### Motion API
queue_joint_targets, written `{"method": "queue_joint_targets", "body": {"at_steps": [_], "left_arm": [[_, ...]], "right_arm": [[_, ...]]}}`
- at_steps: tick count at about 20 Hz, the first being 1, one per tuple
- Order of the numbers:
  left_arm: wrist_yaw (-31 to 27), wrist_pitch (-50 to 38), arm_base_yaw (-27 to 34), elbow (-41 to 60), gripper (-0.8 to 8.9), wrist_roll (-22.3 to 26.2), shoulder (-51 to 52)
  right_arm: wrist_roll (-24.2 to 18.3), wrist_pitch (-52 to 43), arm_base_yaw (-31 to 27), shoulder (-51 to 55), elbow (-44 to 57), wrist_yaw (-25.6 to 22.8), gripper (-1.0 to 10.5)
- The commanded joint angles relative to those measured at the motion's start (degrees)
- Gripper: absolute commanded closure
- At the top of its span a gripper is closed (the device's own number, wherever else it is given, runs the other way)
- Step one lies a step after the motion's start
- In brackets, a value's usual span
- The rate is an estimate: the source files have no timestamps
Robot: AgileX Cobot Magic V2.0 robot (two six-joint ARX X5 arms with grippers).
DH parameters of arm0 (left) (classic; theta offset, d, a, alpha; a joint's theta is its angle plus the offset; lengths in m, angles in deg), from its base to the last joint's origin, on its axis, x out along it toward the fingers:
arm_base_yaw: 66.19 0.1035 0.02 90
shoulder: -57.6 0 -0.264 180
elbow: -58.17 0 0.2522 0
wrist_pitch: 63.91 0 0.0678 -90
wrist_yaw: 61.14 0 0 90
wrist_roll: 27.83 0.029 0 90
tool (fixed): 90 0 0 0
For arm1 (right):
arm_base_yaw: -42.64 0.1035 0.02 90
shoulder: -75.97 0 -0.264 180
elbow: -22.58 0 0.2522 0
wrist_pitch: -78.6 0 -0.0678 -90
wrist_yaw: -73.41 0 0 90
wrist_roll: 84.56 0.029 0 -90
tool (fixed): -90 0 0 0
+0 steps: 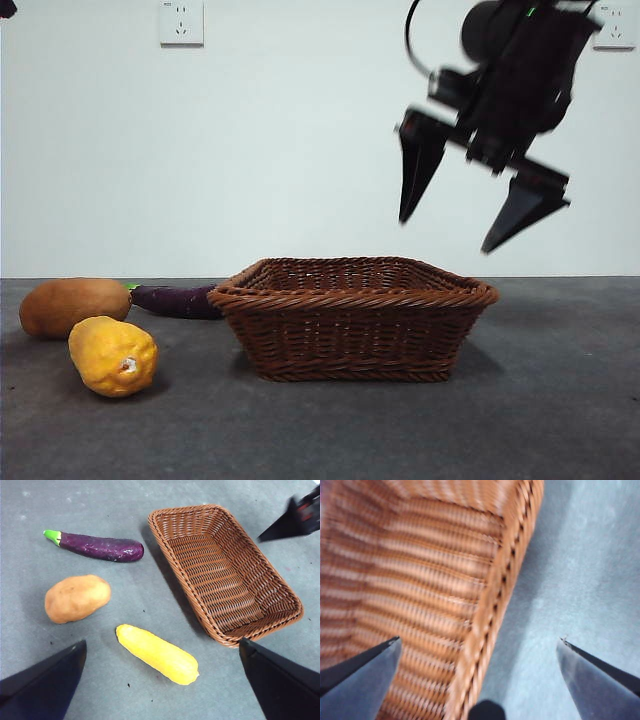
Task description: Help me put the vegetables on the table into the basket
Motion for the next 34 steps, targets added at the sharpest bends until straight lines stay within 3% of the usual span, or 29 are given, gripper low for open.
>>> {"method": "queue_joint_targets", "body": {"at_steps": [1, 7, 12, 15, 16, 21, 27, 34], "left_arm": [[0.0, -0.6, 0.1, -0.3, 1.57, 0.1, -0.1], [-0.3, -0.5, 0.1, -0.3, 1.57, 0.0, -1.1], [-0.7, -0.5, 0.1, -0.3, 1.57, -0.9, -4.0], [-0.7, -0.6, 0.1, -0.3, 1.57, -2.1, -6.6], [-0.9, -0.6, 0.1, -0.3, 1.57, -2.1, -7.6], [-0.9, -0.5, 0.0, -0.3, 1.57, -4.5, -11.3], [-0.9, -1.6, -2.3, -0.3, 1.57, -8.8, -17.9], [-8.0, -9.5, -10.4, -0.9, 1.57, -20.9, -33.2]], "right_arm": [[1.5, -2.1, 1.2, -3.5, -0.4, -1.9, 3.8], [4.6, -6.0, 2.2, -8.7, -0.4, -3.5, 5.4], [4.8, -6.6, 2.3, -9.7, -0.4, -4.0, 8.9], [4.8, -7.0, 2.3, -9.7, -0.4, -4.0, 8.9], [4.8, -7.4, 2.3, -9.7, -0.4, -3.9, 9.6], [4.7, -9.4, 2.3, -7.2, -0.7, -1.7, 9.6], [1.6, -9.0, 1.7, 10.8, -0.8, -2.6, 9.6], [-2.2, -4.0, 1.7, 28.7, -0.8, -2.7, 9.6]]}}
